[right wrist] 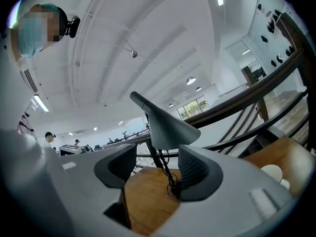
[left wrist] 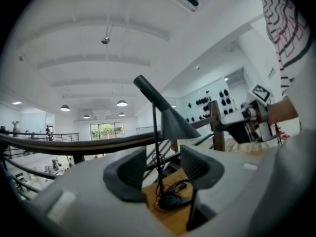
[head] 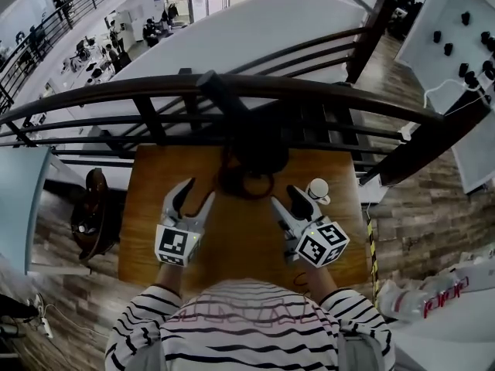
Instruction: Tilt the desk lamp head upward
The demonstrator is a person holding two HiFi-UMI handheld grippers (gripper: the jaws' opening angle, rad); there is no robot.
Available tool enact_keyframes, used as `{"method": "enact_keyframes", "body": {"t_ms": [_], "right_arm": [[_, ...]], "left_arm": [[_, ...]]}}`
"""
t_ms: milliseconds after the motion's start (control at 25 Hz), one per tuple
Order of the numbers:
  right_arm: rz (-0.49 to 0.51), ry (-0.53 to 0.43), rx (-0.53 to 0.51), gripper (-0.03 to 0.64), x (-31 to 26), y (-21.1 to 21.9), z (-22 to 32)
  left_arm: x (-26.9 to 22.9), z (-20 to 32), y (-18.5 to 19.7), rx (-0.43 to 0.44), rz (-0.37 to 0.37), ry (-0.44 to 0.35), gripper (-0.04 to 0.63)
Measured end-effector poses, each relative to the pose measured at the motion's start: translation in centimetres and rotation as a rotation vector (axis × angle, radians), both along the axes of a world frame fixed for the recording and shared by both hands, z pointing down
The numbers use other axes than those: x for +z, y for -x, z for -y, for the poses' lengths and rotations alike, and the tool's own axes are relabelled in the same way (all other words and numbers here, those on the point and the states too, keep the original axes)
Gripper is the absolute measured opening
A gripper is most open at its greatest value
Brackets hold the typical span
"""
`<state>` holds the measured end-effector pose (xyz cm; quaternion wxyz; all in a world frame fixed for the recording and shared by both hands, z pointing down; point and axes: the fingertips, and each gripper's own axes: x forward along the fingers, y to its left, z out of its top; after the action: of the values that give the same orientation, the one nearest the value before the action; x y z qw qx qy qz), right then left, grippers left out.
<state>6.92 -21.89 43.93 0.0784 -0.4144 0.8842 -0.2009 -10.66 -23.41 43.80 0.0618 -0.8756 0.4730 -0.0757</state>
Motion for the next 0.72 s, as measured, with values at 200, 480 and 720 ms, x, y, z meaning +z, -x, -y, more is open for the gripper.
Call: {"method": "enact_keyframes", "body": {"t_ms": [200,480,720], "right_arm": [[0.000,0.026,-0.037,0.252,1.2,-0.4,1.8],[0.029,0.054,-0.068,0.252,2.2,-0.1,4.7],[0.078,0.071,-0.084,0.253,2.8,0.1,6.8]], "left_arm": [[1.4,2.4,-1.5,-0.009,0.019,0.021,0.209],[3.6,6.7,-2.3,-0.021,0.034,0.064,0.209],[6.1,10.9,-3.6,0.000,0.076,0.115,0.223]]}}
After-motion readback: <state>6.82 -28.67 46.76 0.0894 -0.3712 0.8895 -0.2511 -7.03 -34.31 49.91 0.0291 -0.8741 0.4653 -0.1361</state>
